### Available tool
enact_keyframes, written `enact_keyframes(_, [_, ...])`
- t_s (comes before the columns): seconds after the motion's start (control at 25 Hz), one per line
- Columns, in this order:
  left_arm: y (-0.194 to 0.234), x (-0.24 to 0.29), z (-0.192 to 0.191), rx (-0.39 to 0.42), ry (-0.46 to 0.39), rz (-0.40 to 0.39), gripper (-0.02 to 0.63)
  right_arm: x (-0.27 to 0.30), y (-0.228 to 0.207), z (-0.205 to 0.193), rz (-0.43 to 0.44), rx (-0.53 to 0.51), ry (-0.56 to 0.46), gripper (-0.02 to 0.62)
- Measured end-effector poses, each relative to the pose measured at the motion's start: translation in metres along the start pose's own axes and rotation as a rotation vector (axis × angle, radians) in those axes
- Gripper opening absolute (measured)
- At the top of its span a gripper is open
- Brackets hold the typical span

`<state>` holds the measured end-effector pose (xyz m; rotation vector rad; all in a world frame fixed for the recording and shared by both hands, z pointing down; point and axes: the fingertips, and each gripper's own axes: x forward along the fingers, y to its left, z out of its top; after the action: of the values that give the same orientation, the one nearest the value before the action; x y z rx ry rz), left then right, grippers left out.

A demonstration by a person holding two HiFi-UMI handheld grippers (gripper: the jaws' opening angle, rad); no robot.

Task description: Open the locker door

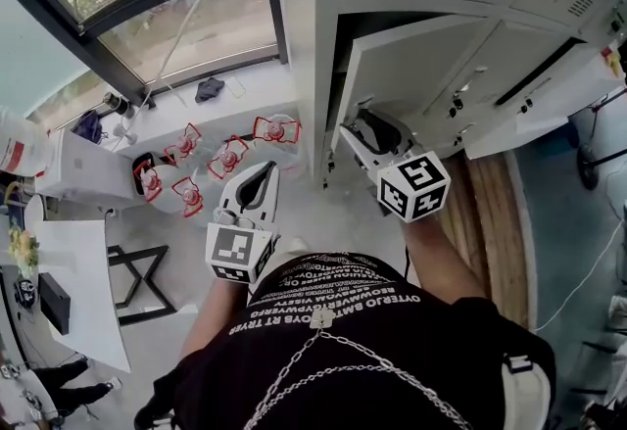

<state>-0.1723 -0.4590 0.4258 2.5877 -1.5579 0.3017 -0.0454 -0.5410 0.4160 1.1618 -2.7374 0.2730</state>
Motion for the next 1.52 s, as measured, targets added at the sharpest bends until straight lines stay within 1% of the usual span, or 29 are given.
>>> enact_keyframes(0.12, [-0.002, -0.001, -0.005, -0.011, 0.008, -0.004, 0.003, 0.004, -0.006, 0.003, -0.018, 0.001, 0.001, 0.193])
enact_keyframes(0.28, [0.005, -0.008, -0.022, -0.024, 0.034, 0.023, 0.003, 0.020, -0.001, -0.005, 0.022, 0.004, 0.052, 0.204])
enact_keyframes(0.4, [0.010, -0.014, -0.019, -0.031, 0.030, 0.049, 0.003, 0.024, -0.001, -0.004, 0.024, -0.005, 0.069, 0.213])
enact_keyframes(0.56, [0.013, -0.019, -0.019, -0.038, 0.026, 0.069, 0.003, 0.017, -0.004, -0.005, 0.006, -0.009, 0.076, 0.161])
enact_keyframes(0.68, [0.007, -0.018, -0.018, -0.038, 0.024, 0.066, 0.003, 0.006, -0.006, -0.008, 0.002, 0.028, 0.064, 0.118])
enact_keyframes(0.72, [0.003, -0.017, -0.017, -0.034, 0.023, 0.060, 0.003, 0.001, -0.006, -0.009, 0.004, 0.031, 0.062, 0.107])
enact_keyframes(0.88, [-0.017, -0.007, -0.012, -0.016, 0.022, 0.024, 0.003, -0.016, -0.003, -0.013, 0.022, 0.008, 0.067, 0.107])
enact_keyframes(1.08, [-0.055, 0.011, -0.005, 0.018, 0.024, -0.039, 0.003, -0.048, -0.001, -0.020, 0.086, 0.000, 0.068, 0.109])
enact_keyframes(1.16, [-0.073, 0.018, -0.001, 0.032, 0.024, -0.066, 0.003, -0.064, -0.004, -0.024, 0.098, 0.003, 0.069, 0.118])
enact_keyframes(1.32, [-0.109, 0.032, 0.005, 0.054, 0.033, -0.119, 0.003, -0.096, -0.013, -0.029, 0.108, -0.007, 0.064, 0.167])
enact_keyframes(1.4, [-0.126, 0.039, 0.013, 0.051, 0.014, -0.139, 0.003, -0.113, -0.017, -0.033, 0.116, -0.010, 0.061, 0.169])
enact_keyframes(1.52, [-0.148, 0.047, 0.019, 0.057, 0.010, -0.154, 0.003, -0.138, -0.025, -0.036, 0.116, -0.012, 0.052, 0.164])
